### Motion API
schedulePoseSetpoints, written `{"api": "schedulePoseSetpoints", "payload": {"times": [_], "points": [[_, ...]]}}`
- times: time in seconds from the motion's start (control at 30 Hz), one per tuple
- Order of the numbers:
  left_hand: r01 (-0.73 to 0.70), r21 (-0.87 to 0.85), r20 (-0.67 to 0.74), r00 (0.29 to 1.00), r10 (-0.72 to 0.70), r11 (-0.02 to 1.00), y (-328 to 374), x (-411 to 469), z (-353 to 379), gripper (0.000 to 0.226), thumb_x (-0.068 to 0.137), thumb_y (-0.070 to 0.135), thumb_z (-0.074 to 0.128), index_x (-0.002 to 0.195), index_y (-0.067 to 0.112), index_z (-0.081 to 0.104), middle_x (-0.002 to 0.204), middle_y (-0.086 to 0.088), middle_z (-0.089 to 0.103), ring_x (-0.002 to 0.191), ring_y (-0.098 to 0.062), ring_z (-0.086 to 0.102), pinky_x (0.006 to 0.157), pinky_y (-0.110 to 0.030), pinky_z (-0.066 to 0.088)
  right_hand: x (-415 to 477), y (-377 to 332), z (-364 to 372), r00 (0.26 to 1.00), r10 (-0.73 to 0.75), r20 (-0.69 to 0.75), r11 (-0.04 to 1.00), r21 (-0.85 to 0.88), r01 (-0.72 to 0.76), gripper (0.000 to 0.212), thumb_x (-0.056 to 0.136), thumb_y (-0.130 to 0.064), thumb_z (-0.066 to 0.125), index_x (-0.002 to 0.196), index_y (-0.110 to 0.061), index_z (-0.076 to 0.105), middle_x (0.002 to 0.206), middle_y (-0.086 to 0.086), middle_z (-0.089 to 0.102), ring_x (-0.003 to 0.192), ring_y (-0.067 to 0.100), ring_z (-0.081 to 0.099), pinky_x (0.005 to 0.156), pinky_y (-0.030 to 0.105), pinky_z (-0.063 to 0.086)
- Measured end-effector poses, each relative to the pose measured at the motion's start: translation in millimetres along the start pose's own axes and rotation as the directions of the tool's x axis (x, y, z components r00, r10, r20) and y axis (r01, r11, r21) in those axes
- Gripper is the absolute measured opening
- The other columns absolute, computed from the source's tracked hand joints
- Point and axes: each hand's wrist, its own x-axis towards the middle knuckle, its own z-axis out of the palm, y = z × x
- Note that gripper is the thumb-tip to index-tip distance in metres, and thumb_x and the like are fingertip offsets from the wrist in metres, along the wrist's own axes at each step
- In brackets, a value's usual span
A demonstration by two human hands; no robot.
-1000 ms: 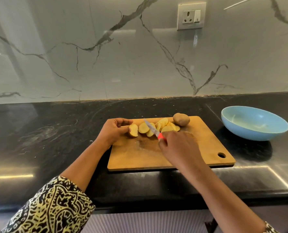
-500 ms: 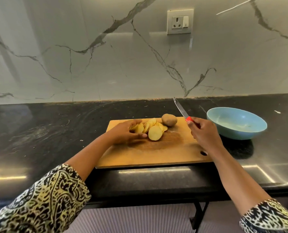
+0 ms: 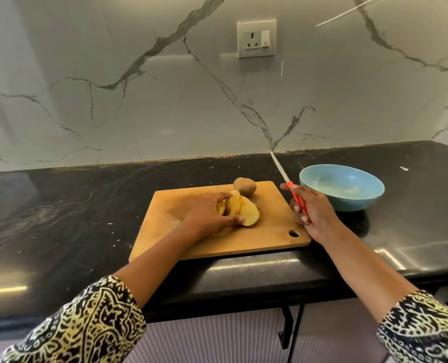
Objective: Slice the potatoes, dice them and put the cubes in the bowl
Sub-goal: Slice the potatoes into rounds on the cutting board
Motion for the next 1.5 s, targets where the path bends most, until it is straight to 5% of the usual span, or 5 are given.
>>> {"api": "schedulePoseSetpoints", "payload": {"times": [0.7,0.83,1.07,1.27,1.5], "points": [[0.198,-0.18,-0.177,0.957,-0.23,0.964,86,9,63,0.097,0.081,0.063,0.058,0.151,0.022,0.006,0.159,-0.012,0.004,0.146,-0.033,0.005,0.116,-0.049,0.008,-17,-2,-24,0.989,-0.009,-0.149,0.984,0.176,0.035,0.029,0.094,-0.029,0.058,0.109,-0.007,0.069,0.057,0.001,0.044,0.037,0.005,0.032,0.034,0.015,0.028],[0.229,-0.27,-0.212,0.933,-0.29,0.935,57,15,38,0.074,0.094,0.054,0.042,0.152,0.021,0.009,0.16,-0.01,0.005,0.146,-0.029,0.006,0.116,-0.055,0.006,-18,-4,-20,0.972,-0.028,-0.232,0.994,0.099,0.053,0.024,0.094,-0.03,0.058,0.102,-0.012,0.071,0.058,0.001,0.047,0.041,0.005,0.038,0.036,0.015,0.031],[0.288,0.036,-0.031,0.958,-0.287,0.957,30,10,14,0.052,0.104,0.04,0.017,0.151,0.017,0.019,0.158,-0.009,0.017,0.144,-0.028,0.017,0.117,-0.046,0.01,-20,0,-4,0.977,-0.142,-0.159,0.972,-0.208,0.108,0.027,0.102,-0.035,0.038,0.091,-0.019,0.057,0.11,-0.002,0.064,0.102,0.008,0.05,0.088,0.028,0.033],[0.148,0.149,0.014,0.988,-0.152,0.978,37,15,40,0.067,0.099,0.054,0.009,0.152,0.014,0.014,0.159,-0.006,0.012,0.147,-0.02,0.008,0.118,-0.042,0.004,-22,-1,8,0.999,-0.034,-0.007,0.881,-0.473,0.027,0.037,0.103,-0.044,0.031,0.099,-0.016,0.056,0.094,0.001,0.05,0.079,0.012,0.046,0.063,0.027,0.041],[0.084,0.127,0.076,0.993,-0.094,0.988,37,8,39,0.067,0.098,0.056,0.008,0.153,0.018,0.011,0.16,-0.002,0.007,0.147,-0.016,0.003,0.118,-0.041,0.0,-20,1,4,0.999,-0.019,0.033,0.907,-0.42,0.031,0.033,0.102,-0.042,0.034,0.095,-0.019,0.057,0.114,0.001,0.055,0.096,0.017,0.052,0.059,0.025,0.043]]}}
